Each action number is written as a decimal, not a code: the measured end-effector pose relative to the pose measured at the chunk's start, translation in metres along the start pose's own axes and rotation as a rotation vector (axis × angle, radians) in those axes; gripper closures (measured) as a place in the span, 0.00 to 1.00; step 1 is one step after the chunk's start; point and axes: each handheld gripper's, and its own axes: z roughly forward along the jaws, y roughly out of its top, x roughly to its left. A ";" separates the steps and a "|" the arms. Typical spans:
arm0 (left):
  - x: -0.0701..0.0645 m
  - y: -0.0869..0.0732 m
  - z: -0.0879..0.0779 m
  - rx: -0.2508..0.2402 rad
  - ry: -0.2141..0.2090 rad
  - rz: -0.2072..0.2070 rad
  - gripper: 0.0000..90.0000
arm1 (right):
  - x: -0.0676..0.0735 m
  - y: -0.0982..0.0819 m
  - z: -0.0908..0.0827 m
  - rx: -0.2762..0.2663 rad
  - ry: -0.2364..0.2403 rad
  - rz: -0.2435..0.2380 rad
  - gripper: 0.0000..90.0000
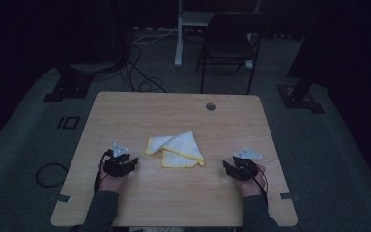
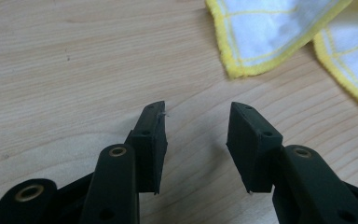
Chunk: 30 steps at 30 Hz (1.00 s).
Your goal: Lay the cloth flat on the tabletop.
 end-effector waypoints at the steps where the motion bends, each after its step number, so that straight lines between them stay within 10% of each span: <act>1: -0.001 0.001 0.000 -0.002 0.001 0.003 0.64 | 0.002 0.001 -0.001 -0.004 0.003 -0.002 0.56; 30: -0.030 0.024 0.011 -0.020 -0.006 0.161 0.64 | 0.035 0.019 0.003 0.006 0.077 -0.128 0.74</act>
